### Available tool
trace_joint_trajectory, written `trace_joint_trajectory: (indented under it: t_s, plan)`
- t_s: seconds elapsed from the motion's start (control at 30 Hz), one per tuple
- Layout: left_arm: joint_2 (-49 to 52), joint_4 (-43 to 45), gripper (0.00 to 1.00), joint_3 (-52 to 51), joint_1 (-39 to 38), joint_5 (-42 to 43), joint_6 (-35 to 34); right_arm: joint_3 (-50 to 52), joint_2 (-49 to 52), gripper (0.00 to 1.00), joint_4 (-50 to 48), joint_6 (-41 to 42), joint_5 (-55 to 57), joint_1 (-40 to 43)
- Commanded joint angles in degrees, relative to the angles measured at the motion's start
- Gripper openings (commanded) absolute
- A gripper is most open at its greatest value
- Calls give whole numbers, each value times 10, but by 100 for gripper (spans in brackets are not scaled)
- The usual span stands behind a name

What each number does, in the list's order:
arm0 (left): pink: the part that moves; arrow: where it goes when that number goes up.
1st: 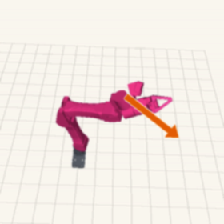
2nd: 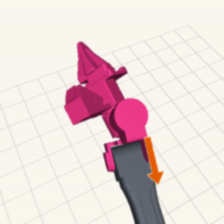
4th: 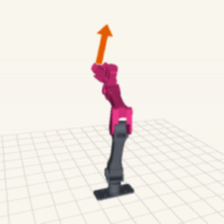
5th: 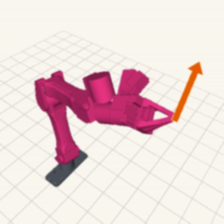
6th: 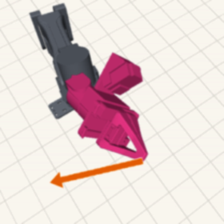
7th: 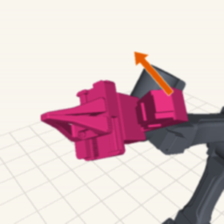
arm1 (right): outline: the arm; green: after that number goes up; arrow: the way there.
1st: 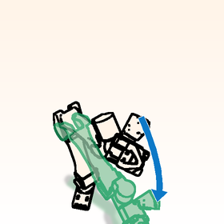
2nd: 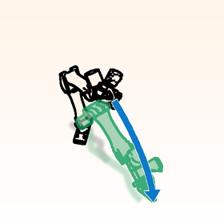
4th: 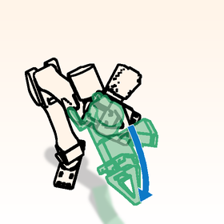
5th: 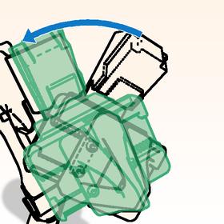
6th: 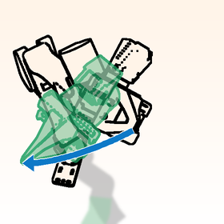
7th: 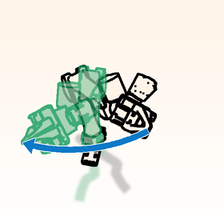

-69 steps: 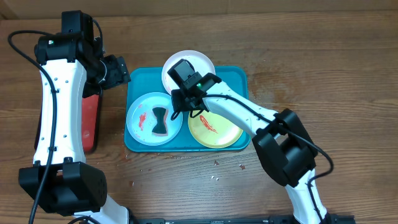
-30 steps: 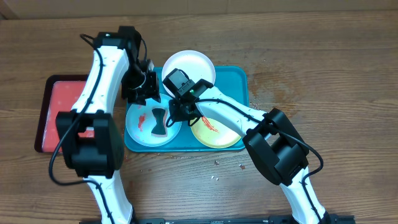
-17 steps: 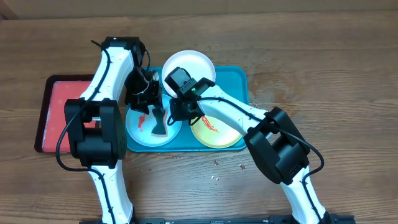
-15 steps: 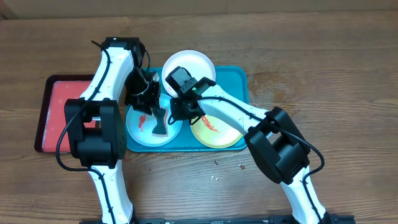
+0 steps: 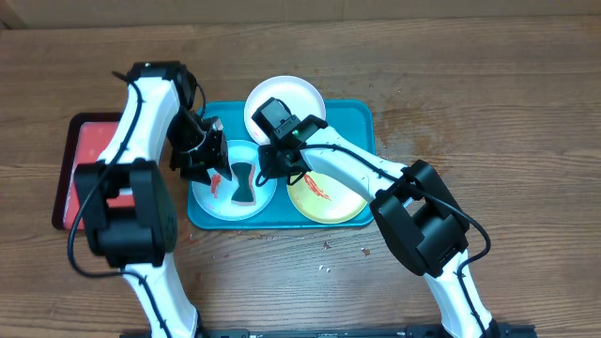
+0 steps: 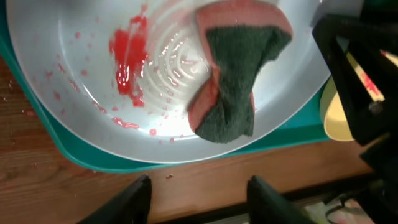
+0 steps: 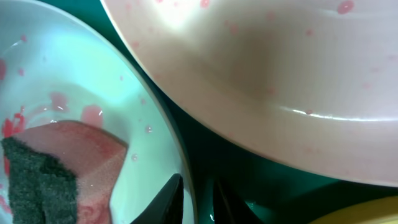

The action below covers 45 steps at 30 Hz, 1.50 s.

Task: Clean dirty plates on tray and stack at the side
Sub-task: 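Scrub the light blue plate with the sponge in the left gripper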

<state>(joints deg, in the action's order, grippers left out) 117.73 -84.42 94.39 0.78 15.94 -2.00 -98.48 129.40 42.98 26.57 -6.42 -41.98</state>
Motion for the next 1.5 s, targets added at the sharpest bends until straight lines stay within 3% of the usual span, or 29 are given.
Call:
trace_joint_trajectory:
  t_s: [0.0,0.03,0.1,0.37,0.5,0.77,1.03,1.47]
  plan:
    - [-75,44,64,-68,-3,11,17,-1,5,18,-3,-13,10,5]
    - [-87,66,71,-89,-3,13,16,-1,5,12,-3,-12,10,5]
    - [-100,115,73,-129,-4,30,16,-1,5,11,-2,-12,3,5]
    - [-87,238,70,-200,-8,37,-18,-1,5,27,16,-10,-38,5]
    - [-87,259,67,-203,-8,36,-16,-1,6,26,31,-7,-38,5]
    - [-83,288,59,-204,-28,36,-28,-1,6,4,37,7,-37,5]
    - [-67,305,48,-205,-54,-1,-85,-1,6,4,36,7,-35,5]
    - [-55,328,36,-214,-55,-2,-86,-1,6,4,35,7,-22,5]
